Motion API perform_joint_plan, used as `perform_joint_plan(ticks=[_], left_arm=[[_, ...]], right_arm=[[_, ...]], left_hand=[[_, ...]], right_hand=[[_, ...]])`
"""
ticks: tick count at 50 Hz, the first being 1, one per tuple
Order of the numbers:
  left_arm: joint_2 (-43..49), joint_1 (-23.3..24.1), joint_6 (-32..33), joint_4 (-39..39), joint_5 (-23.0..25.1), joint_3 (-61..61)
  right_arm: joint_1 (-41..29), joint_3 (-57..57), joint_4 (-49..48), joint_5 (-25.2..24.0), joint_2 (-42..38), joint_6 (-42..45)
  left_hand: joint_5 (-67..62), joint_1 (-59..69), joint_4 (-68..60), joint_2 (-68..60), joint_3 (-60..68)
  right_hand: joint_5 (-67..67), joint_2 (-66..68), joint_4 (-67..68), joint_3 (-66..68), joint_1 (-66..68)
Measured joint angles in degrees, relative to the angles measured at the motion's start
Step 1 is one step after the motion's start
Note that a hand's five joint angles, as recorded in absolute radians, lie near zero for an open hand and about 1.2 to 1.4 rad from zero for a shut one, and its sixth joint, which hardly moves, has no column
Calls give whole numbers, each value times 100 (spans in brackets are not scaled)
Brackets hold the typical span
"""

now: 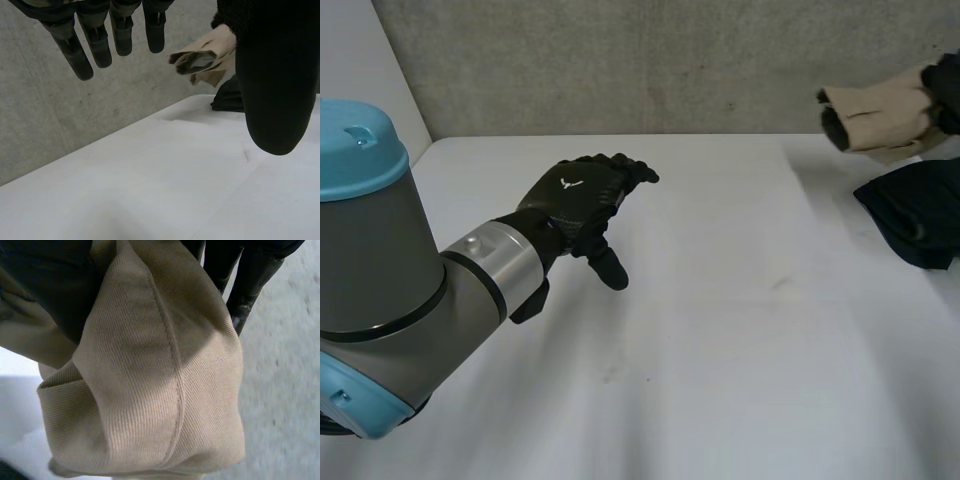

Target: Fold the laundry.

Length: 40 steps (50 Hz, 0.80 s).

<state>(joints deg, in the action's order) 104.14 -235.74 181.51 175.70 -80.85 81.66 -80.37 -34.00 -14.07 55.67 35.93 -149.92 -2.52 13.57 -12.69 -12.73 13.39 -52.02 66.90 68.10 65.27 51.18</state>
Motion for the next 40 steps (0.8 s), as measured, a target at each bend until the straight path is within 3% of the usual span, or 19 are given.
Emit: perform_joint_plan(ticks=[14,28,31,32,34,40], left_arm=[[71,-16,1,8,3,8],[149,-15,1,9,-1,-8],[146,-15,2,9,-1,-10],[145,-15,2,9,-3,-10],[142,-15,2,8,-8,-13],[118,-18,0,8,-28,-22]], right_arm=[[1079,560,160,-848,-1204,-256],[1319,523,176,-1309,-1349,-249],[1360,504,235,-1326,-1320,-252],[1366,497,268,-1321,-1311,-248],[1380,472,410,-1286,-1270,-225],[1478,269,1153,-1101,-882,6]], left_hand=[[0,0,0,0,0],[1,0,0,0,0],[0,0,0,0,0],[0,0,0,0,0],[0,0,0,0,0],[0,0,0,0,0]], right_hand=[[0,0,1,27,0],[-27,-195,-224,-77,-23],[1969,-2521,-2553,-2322,-1616],[1969,-2521,-2553,-2322,-1616],[4291,-4847,-4909,-4644,-3577],[4831,-5468,-5481,-5313,-3963]])
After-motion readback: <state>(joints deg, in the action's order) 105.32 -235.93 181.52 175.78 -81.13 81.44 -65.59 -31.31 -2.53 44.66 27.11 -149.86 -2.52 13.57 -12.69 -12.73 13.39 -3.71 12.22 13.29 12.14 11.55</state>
